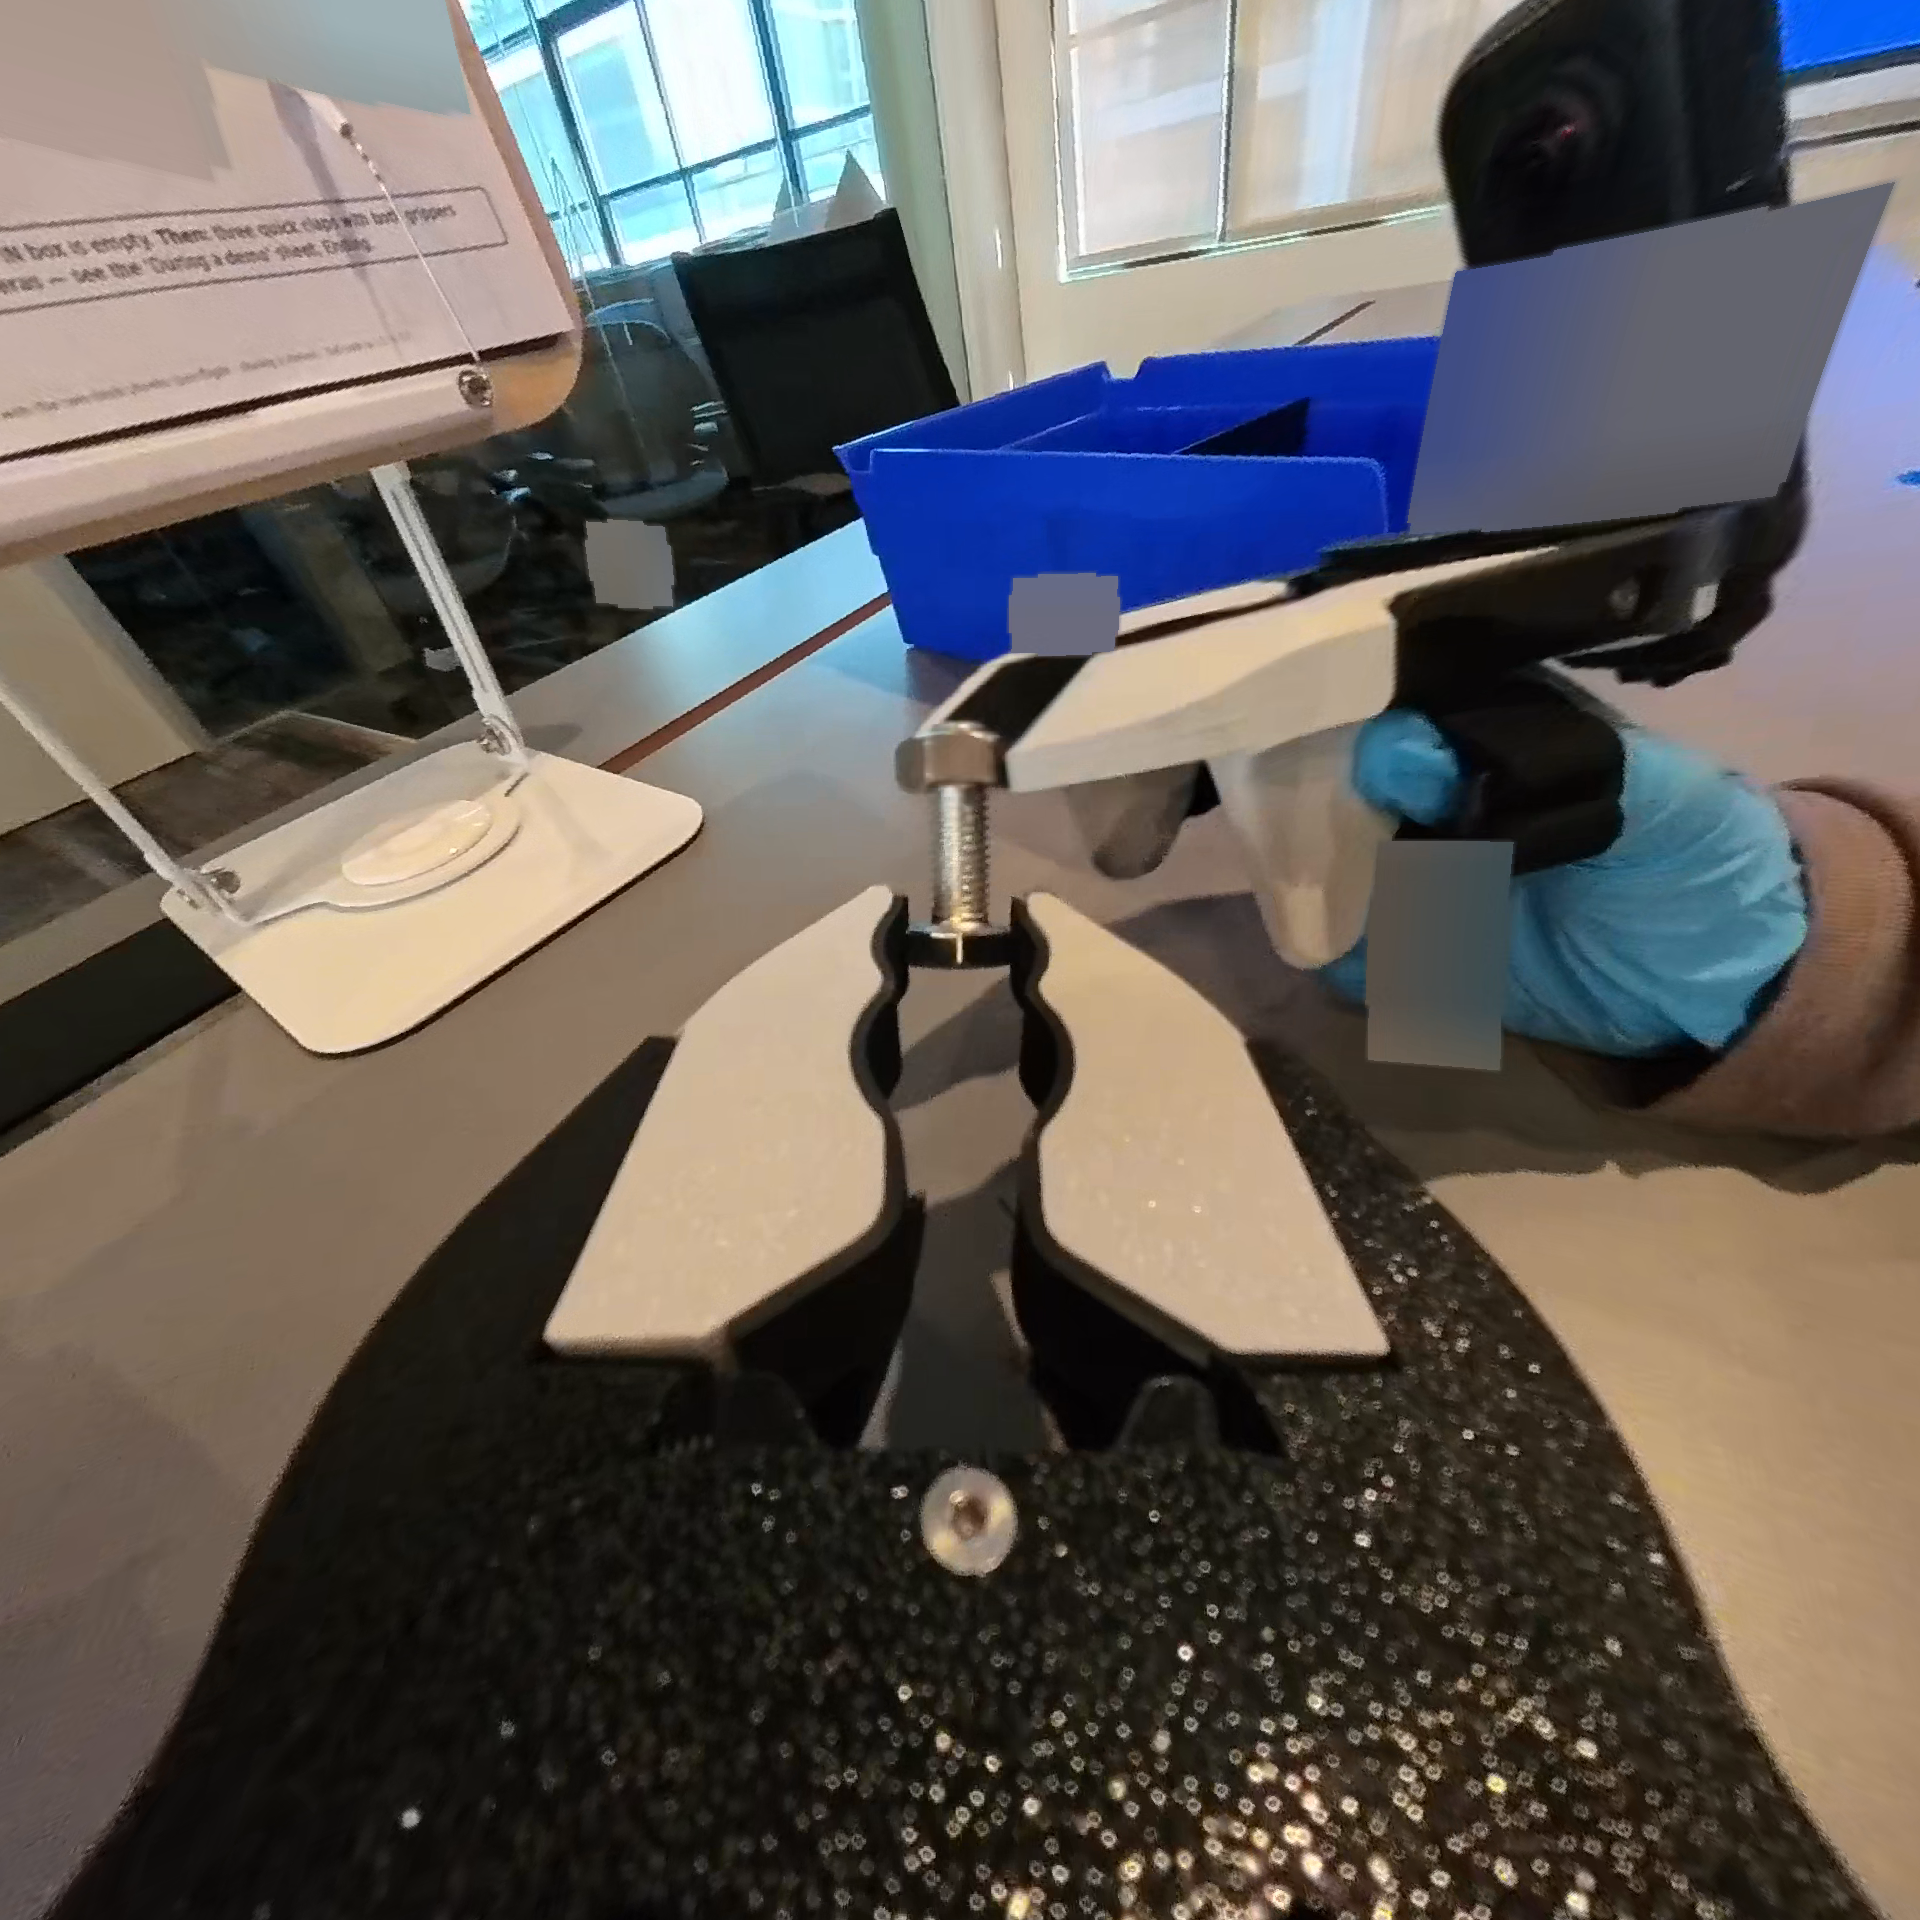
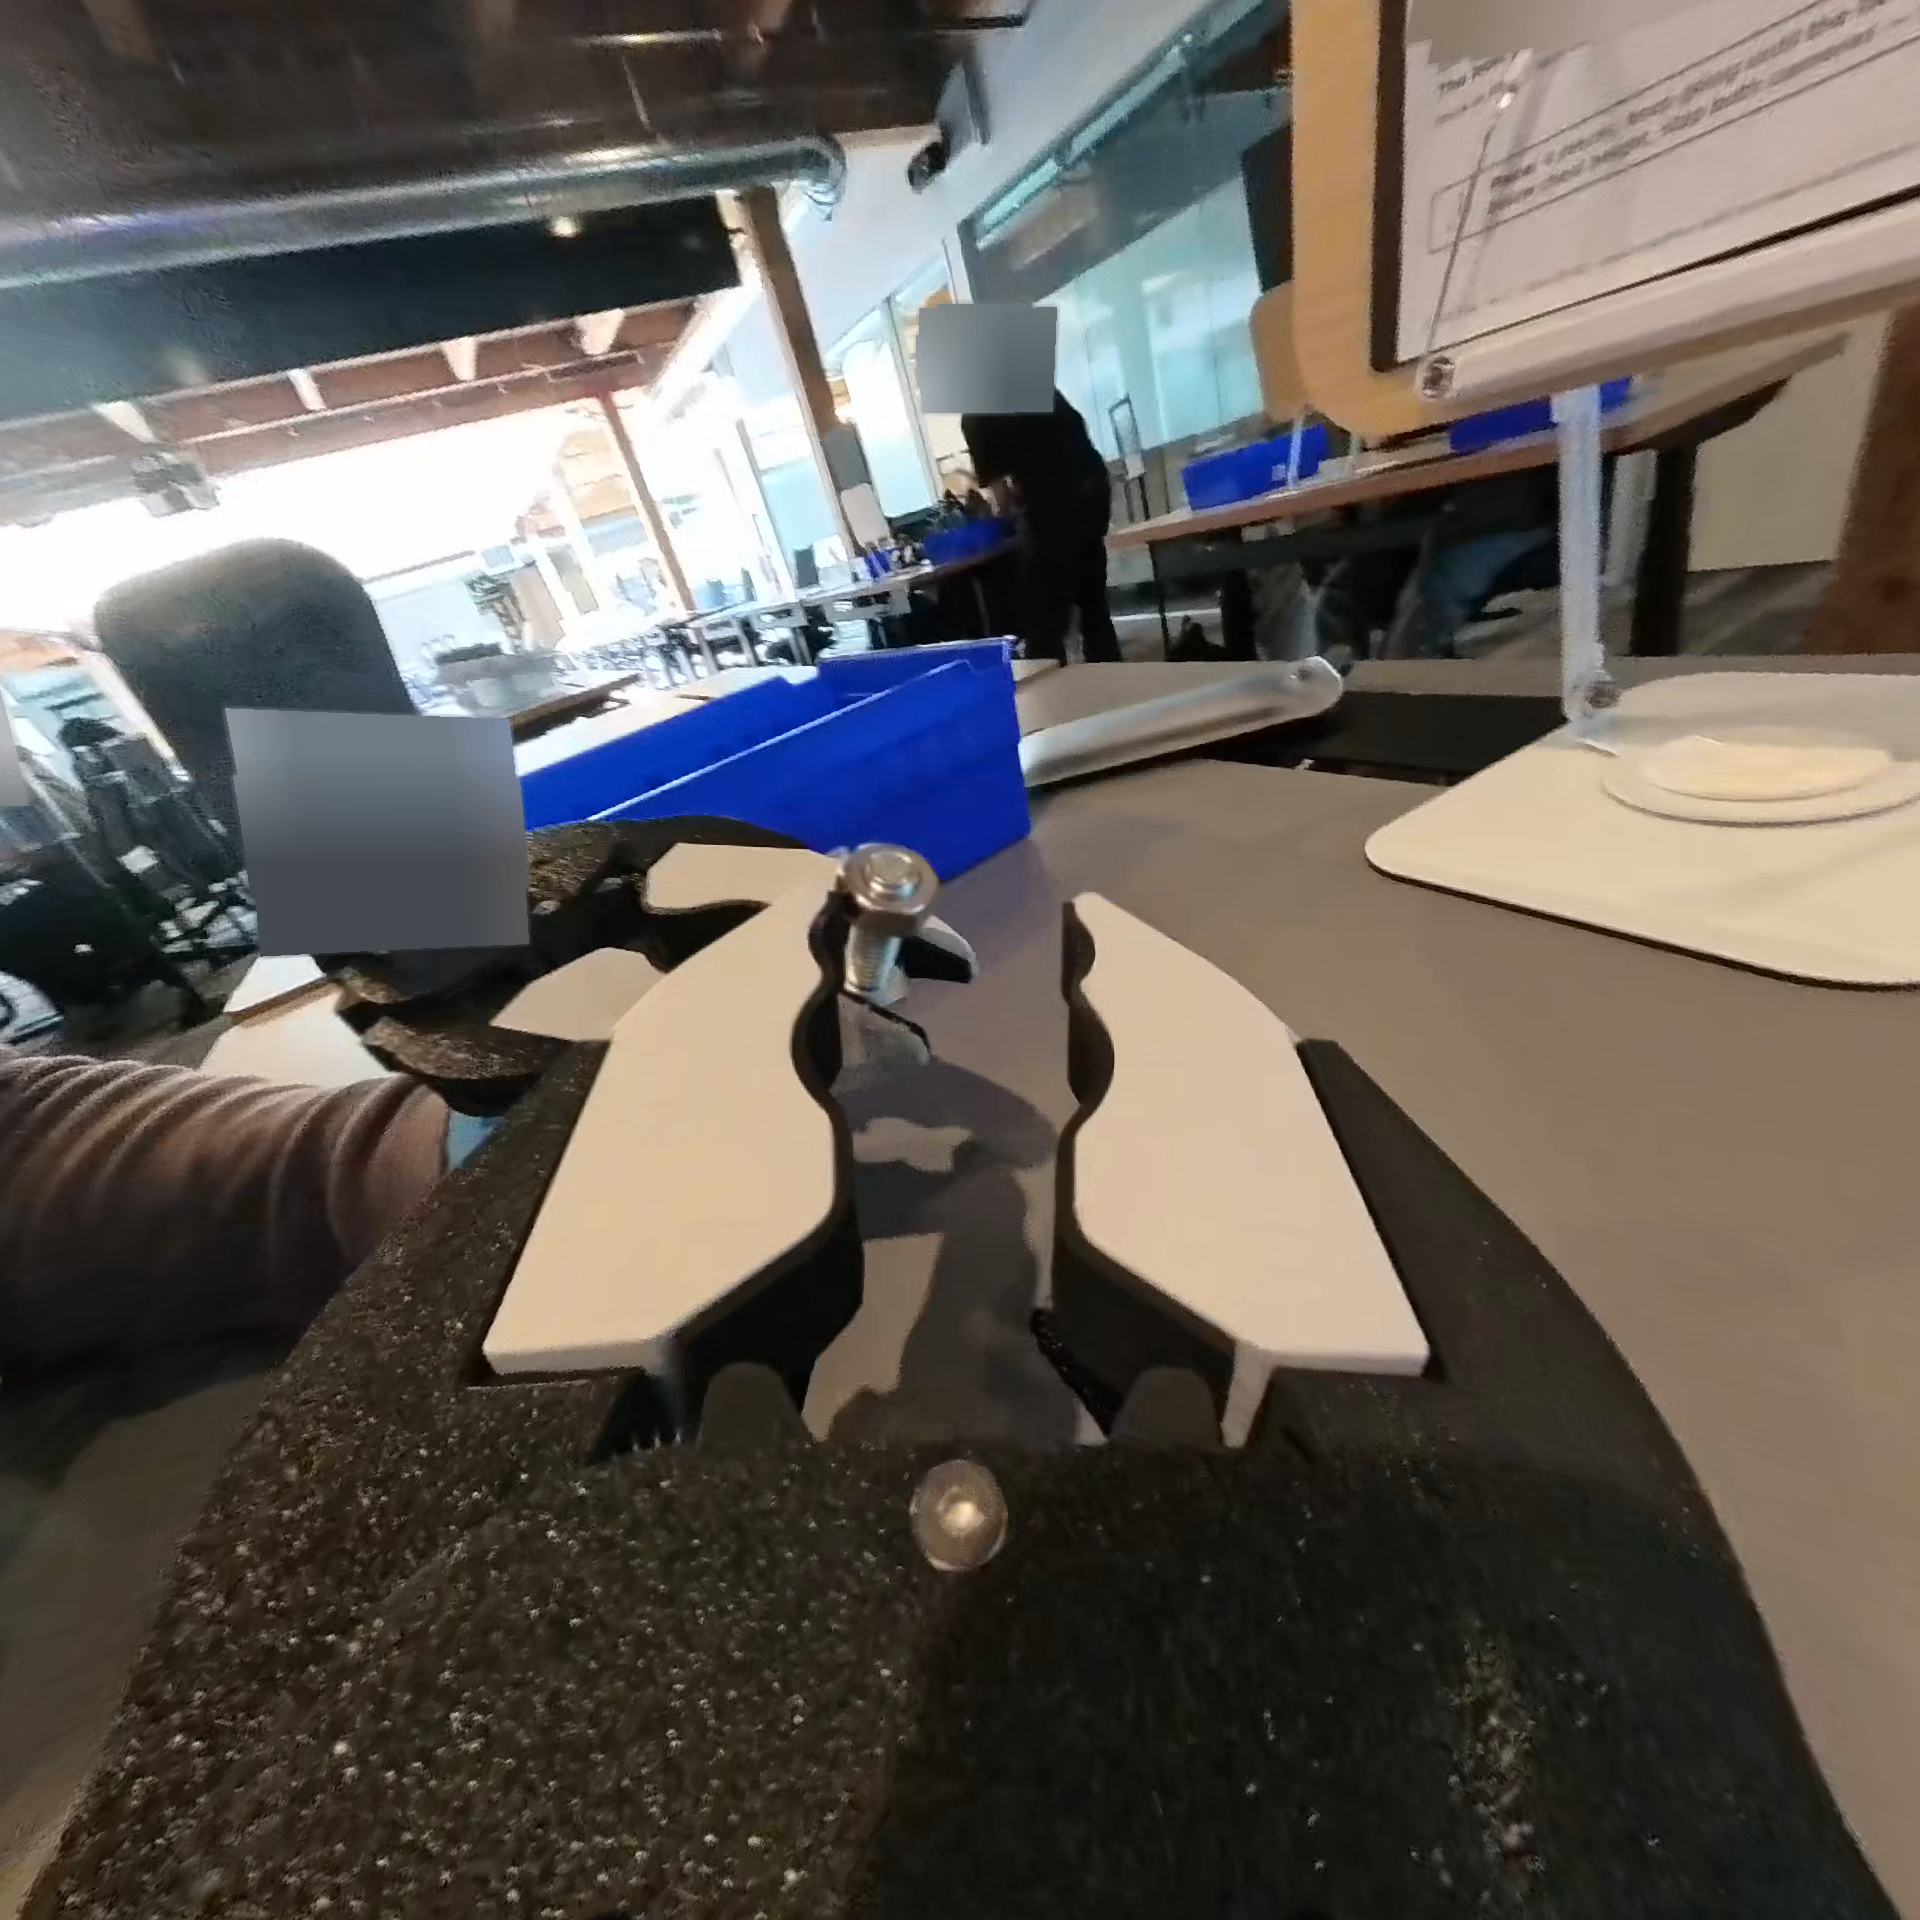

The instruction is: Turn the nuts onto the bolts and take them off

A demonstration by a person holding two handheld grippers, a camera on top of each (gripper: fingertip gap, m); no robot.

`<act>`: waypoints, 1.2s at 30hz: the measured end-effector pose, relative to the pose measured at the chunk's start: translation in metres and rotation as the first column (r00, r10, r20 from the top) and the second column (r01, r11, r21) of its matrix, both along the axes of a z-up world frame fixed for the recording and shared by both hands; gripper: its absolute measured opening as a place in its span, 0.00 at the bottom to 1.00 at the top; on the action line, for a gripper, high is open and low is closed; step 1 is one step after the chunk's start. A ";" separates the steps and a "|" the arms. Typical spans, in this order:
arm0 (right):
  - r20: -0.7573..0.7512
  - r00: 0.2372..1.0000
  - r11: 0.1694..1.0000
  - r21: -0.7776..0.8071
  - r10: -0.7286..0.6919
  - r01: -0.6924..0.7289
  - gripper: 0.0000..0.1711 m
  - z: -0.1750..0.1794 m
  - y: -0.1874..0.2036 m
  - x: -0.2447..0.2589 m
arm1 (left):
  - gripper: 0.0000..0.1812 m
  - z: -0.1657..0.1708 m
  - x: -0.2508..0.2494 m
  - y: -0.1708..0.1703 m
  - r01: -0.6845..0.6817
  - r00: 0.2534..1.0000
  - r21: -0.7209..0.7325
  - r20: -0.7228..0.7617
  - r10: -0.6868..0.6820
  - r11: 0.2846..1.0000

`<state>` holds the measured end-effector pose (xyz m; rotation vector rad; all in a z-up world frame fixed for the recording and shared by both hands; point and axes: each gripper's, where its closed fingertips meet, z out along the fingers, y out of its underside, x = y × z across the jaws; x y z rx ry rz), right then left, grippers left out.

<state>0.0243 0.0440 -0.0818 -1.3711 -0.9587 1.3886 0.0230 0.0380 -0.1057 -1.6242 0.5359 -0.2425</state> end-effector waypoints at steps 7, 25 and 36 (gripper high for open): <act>-0.070 0.997 0.999 -0.005 0.038 -0.038 0.22 0.008 -0.005 0.004 | 0.10 0.000 0.002 0.000 0.014 1.000 0.000 0.005 -0.014 1.000; -0.075 0.996 0.999 -0.028 -0.040 0.038 0.19 0.007 0.008 0.013 | 0.10 0.001 -0.002 0.000 0.002 1.000 0.002 0.017 -0.002 1.000; -0.098 0.995 0.999 -0.038 -0.006 0.002 0.21 0.009 0.003 0.012 | 0.10 0.000 -0.002 0.002 -0.003 1.000 0.005 0.013 0.003 1.000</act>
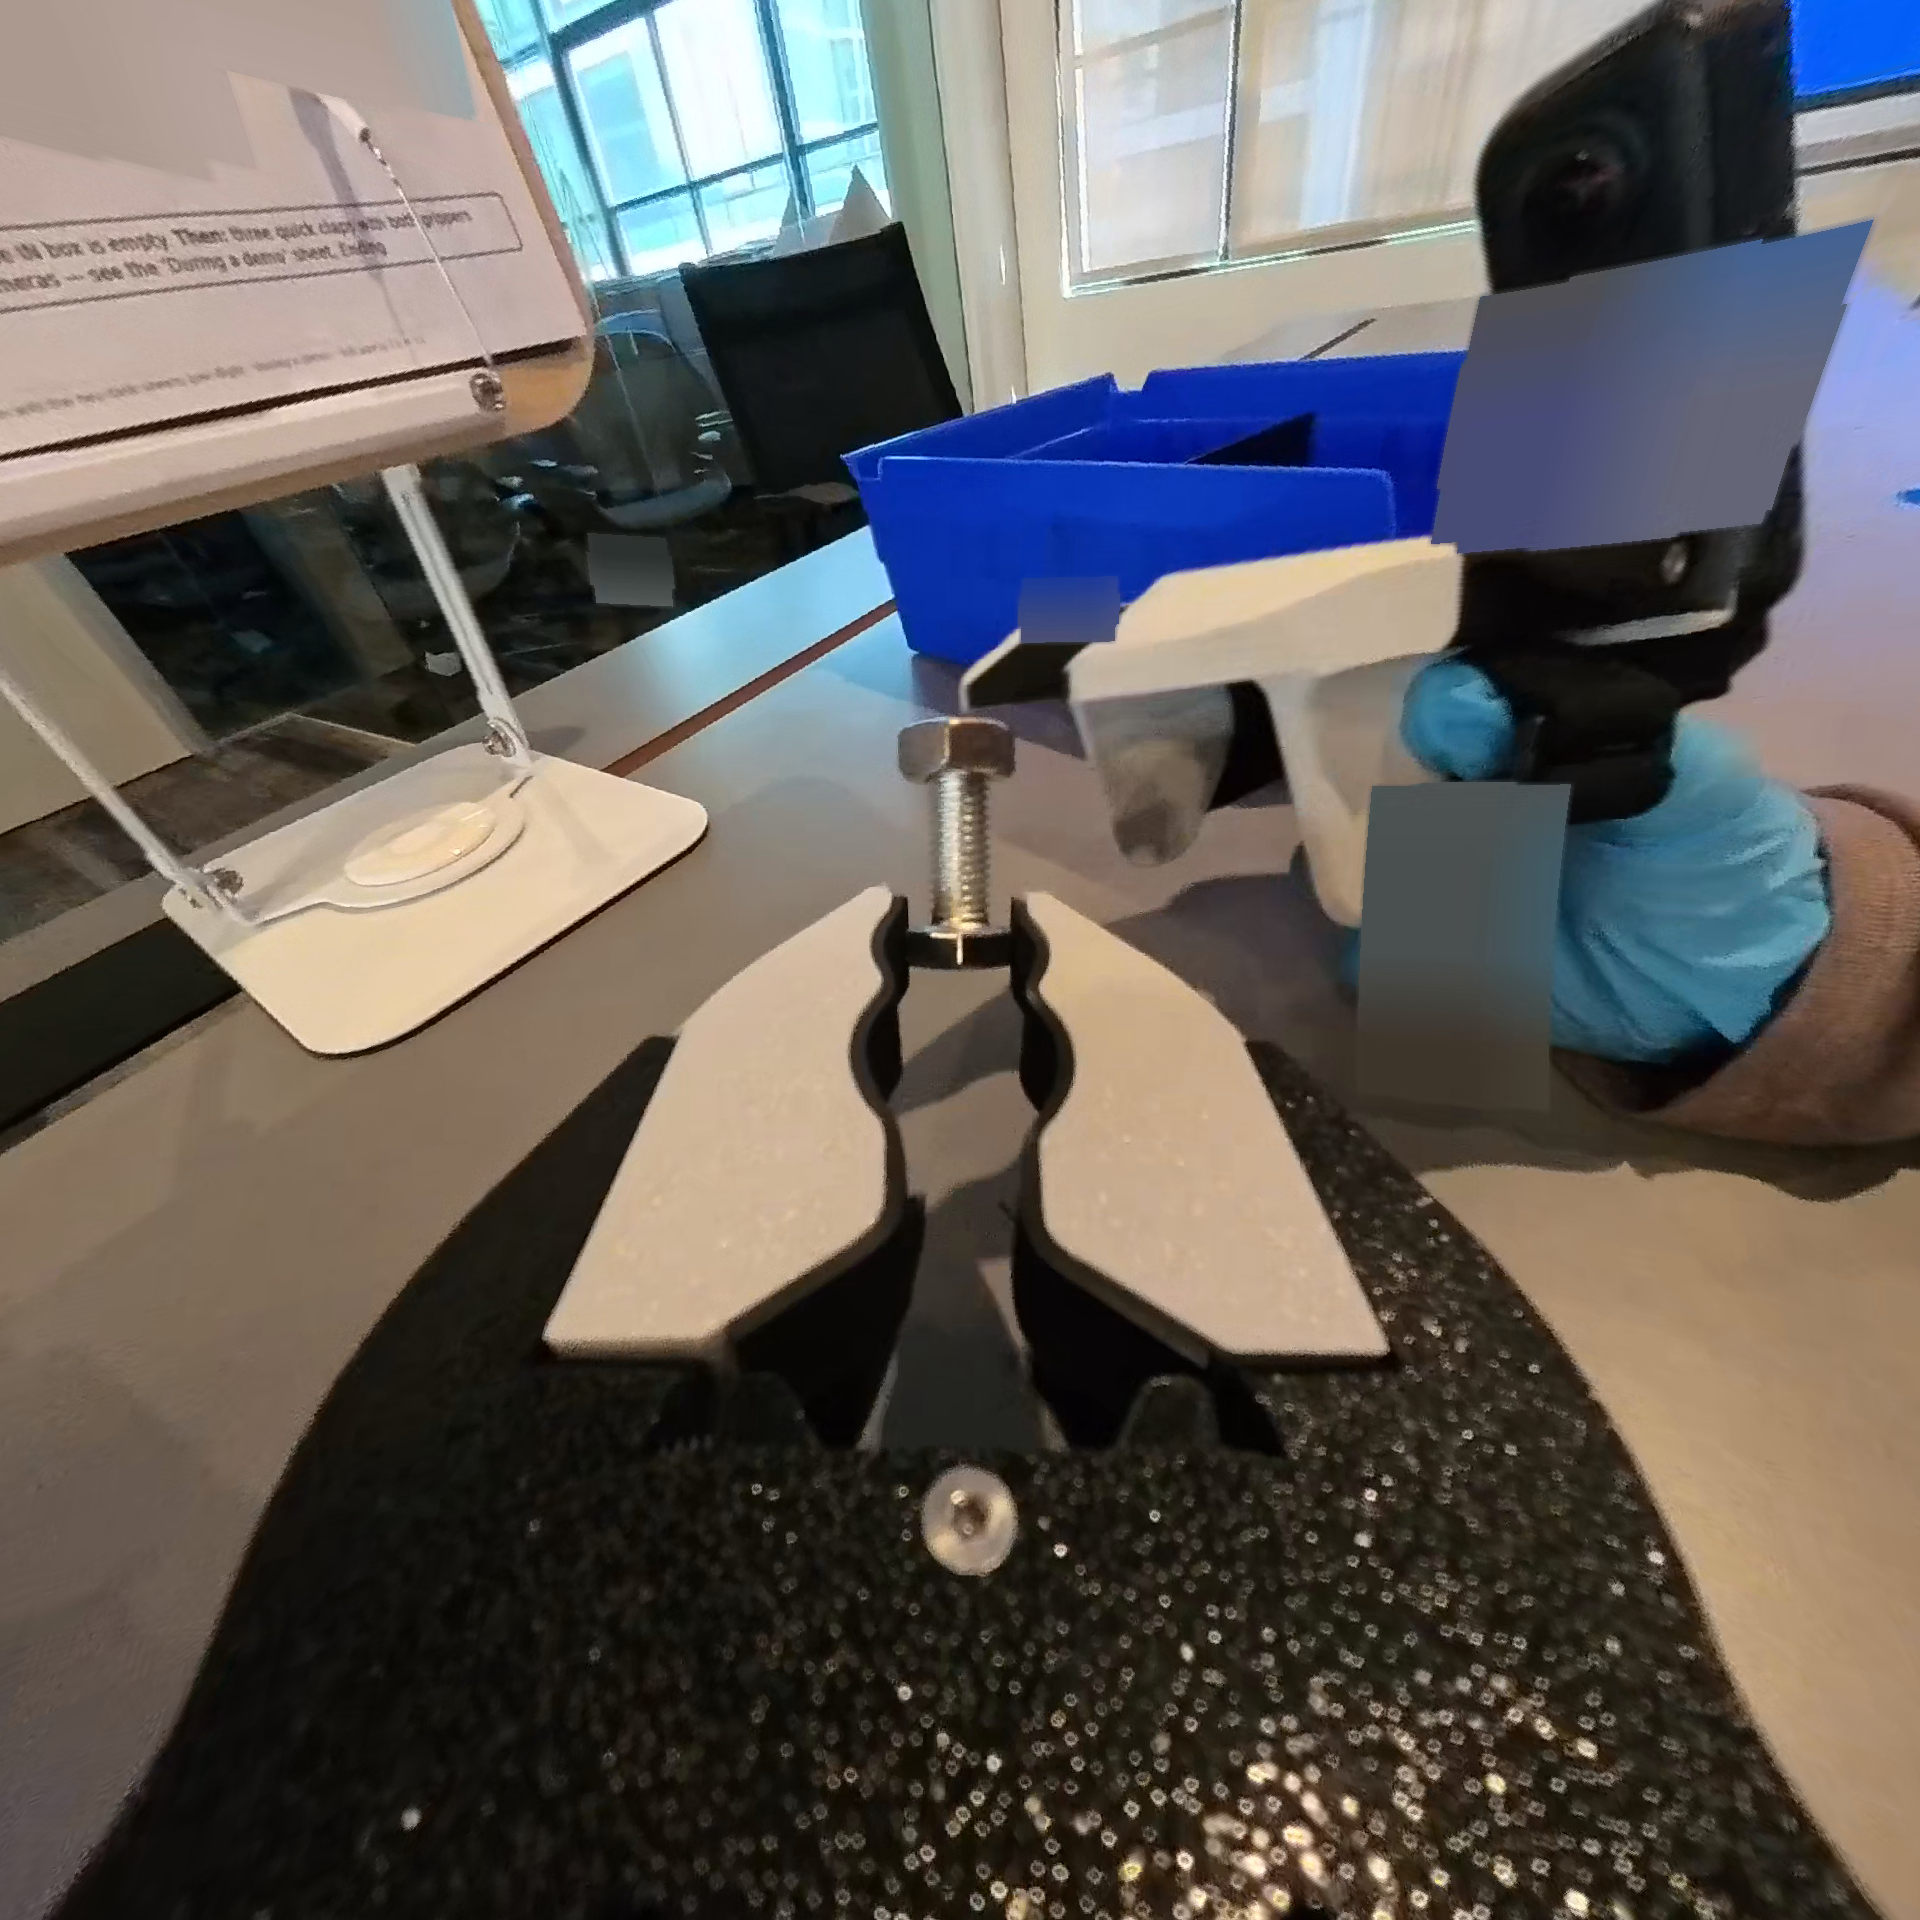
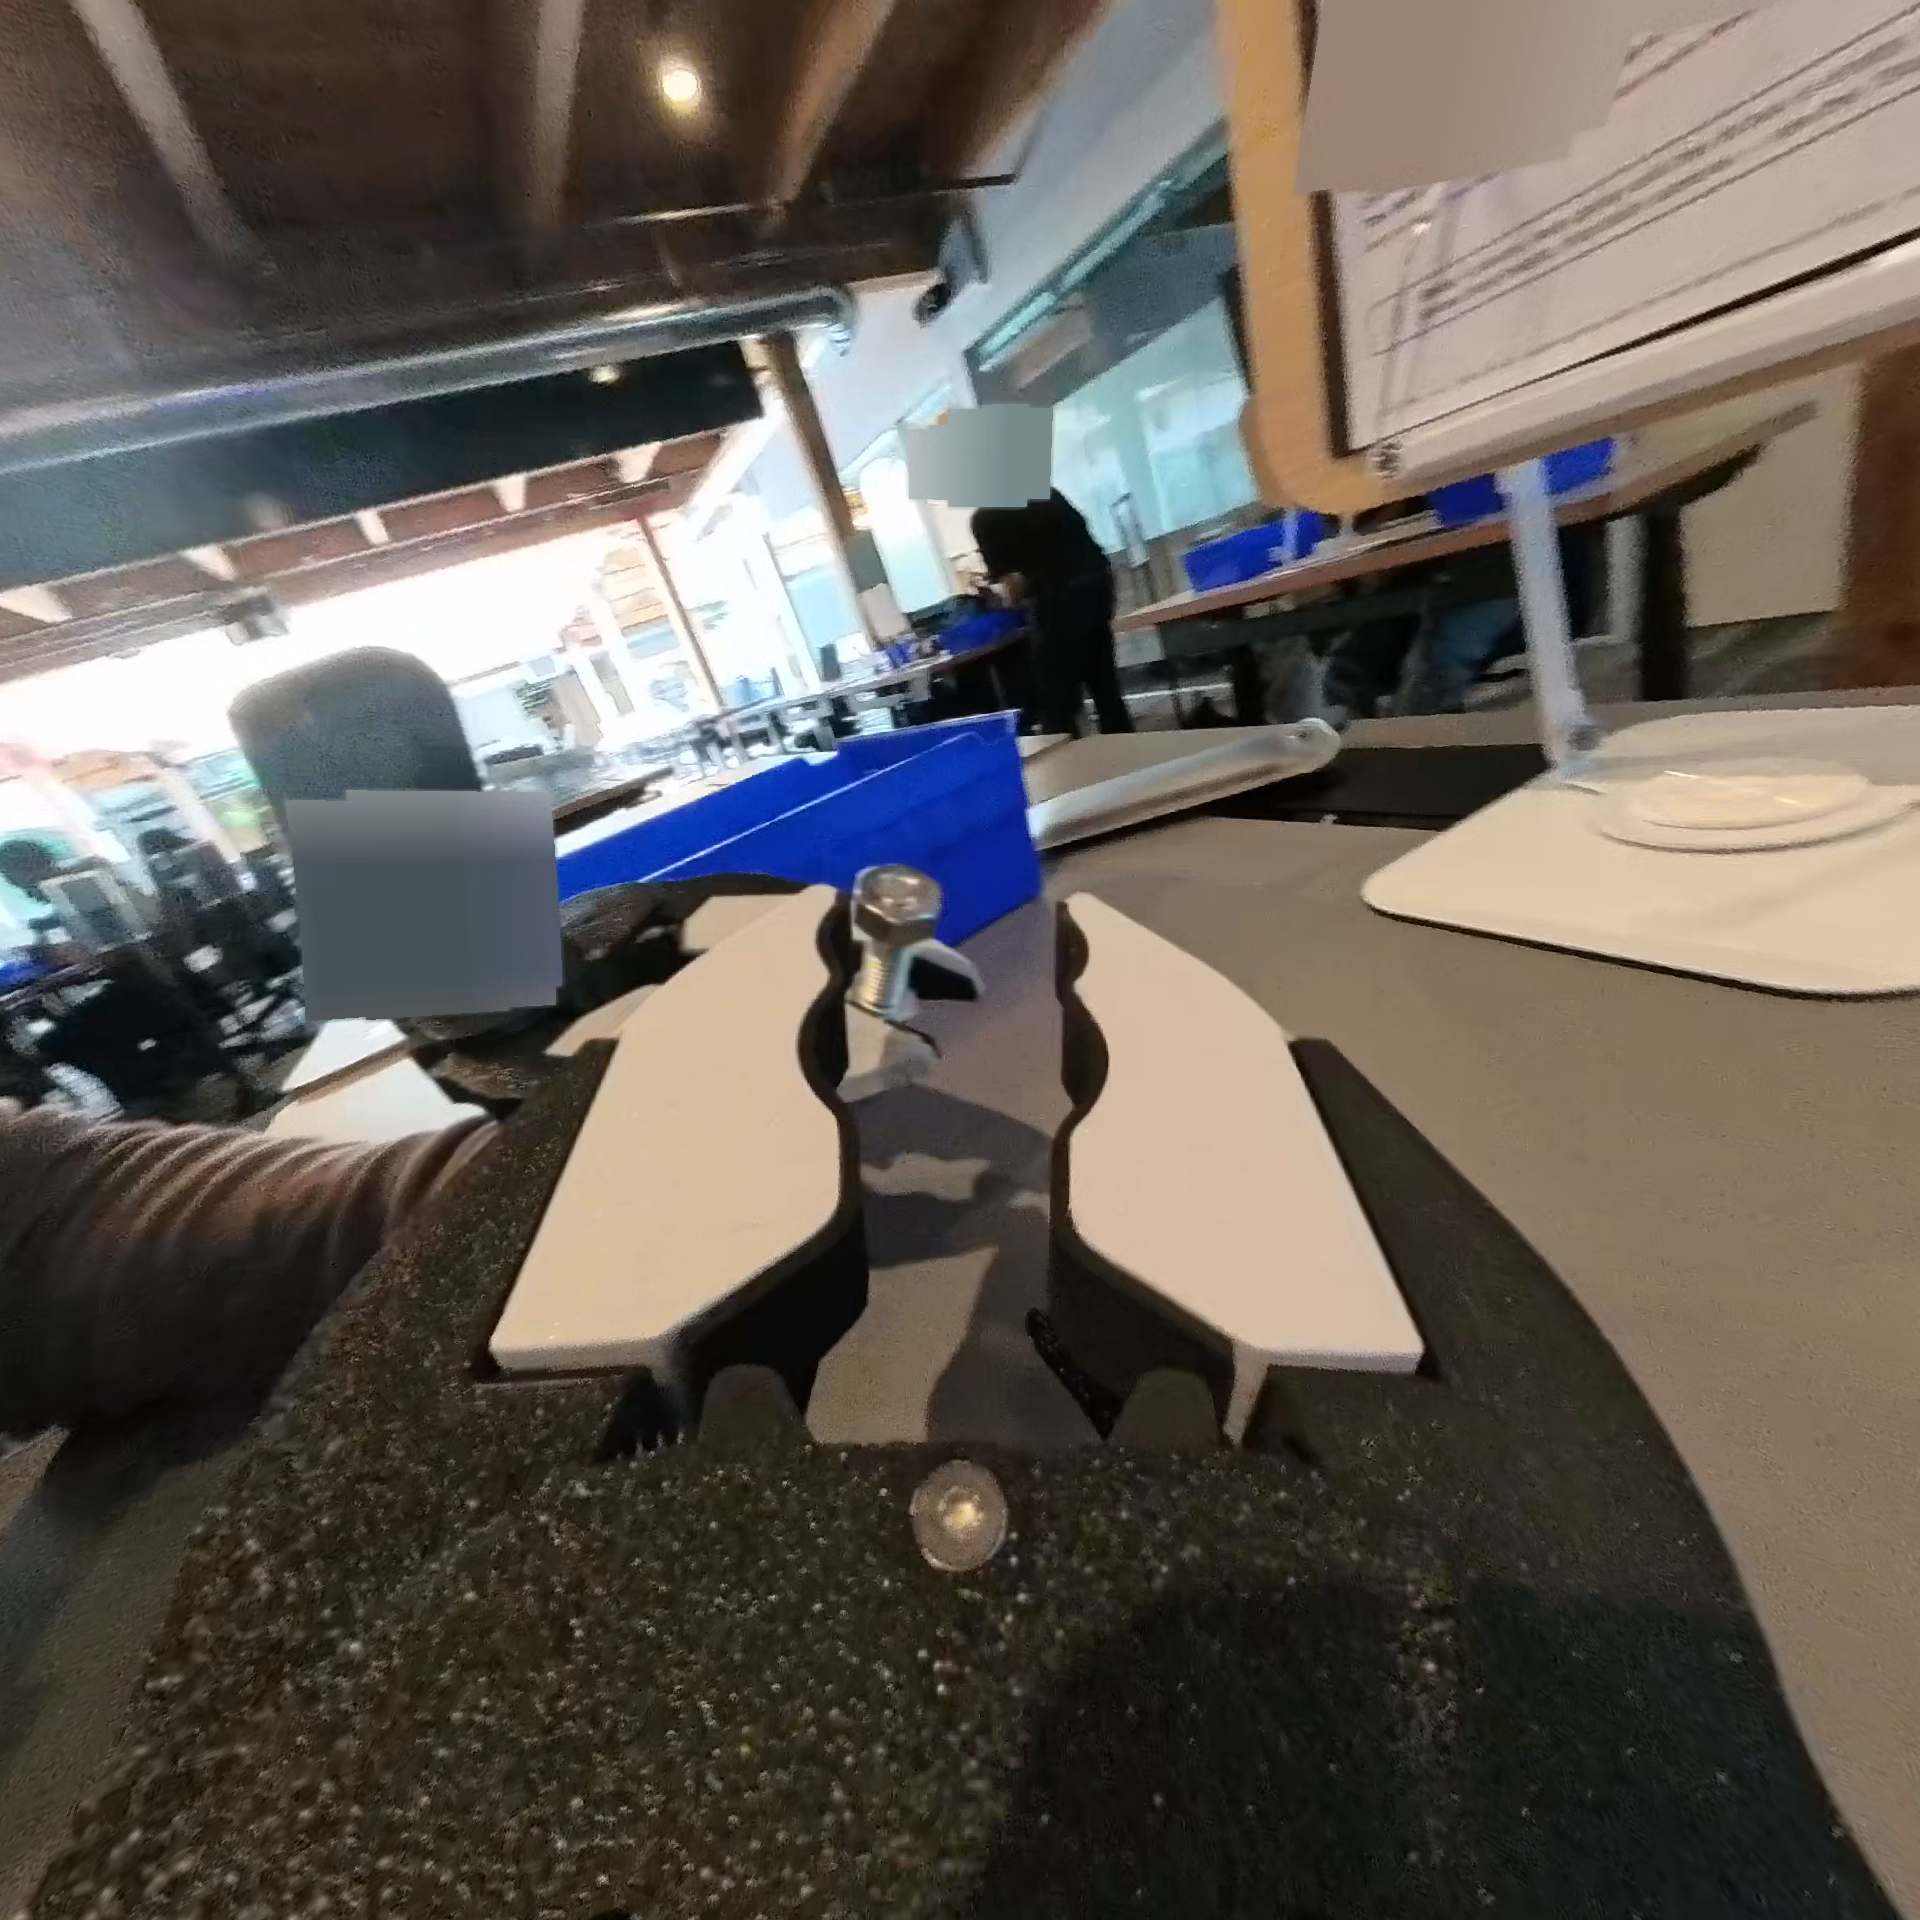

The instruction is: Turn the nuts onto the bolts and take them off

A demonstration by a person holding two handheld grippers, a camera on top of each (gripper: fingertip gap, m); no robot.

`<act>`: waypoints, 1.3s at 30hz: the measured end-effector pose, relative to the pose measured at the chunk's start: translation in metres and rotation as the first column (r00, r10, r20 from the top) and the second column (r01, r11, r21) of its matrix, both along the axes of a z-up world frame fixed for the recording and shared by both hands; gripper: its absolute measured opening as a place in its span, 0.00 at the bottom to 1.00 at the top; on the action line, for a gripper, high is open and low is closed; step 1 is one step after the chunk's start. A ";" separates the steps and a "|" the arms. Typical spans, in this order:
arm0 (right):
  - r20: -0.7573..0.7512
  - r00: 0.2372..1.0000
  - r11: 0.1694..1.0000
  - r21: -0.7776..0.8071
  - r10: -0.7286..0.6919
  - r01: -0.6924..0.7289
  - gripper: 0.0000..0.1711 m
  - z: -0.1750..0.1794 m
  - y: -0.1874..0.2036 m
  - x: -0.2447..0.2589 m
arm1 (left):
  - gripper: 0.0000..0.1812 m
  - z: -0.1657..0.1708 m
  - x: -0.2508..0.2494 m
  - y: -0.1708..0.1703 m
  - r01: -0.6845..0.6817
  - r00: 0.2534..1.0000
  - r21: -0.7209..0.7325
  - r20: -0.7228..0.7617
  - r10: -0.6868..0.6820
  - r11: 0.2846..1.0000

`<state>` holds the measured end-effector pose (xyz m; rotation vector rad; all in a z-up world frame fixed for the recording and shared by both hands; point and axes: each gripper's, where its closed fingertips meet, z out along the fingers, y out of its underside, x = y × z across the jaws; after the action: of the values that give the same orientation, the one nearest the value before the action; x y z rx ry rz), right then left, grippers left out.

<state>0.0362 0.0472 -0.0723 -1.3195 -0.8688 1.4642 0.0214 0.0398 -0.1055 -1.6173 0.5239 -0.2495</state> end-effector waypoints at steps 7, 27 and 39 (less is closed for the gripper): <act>0.032 0.995 0.996 -0.015 -0.090 0.091 0.17 -0.005 0.013 0.005 | 0.10 0.001 -0.002 -0.001 -0.005 1.000 0.004 0.006 0.005 1.000; 0.088 0.993 0.997 0.031 -0.080 0.077 0.22 -0.010 0.006 -0.001 | 0.10 -0.003 0.004 0.000 0.003 0.999 0.000 -0.043 -0.003 1.000; 0.074 0.993 0.994 -0.047 -0.092 0.096 0.16 -0.012 0.016 0.002 | 0.10 0.002 0.001 -0.001 -0.001 1.000 0.025 -0.020 0.001 1.000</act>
<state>0.0385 0.0627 -0.0845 -1.4393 -0.8093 1.3802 0.0223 0.0389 -0.1032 -1.5975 0.5398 -0.2252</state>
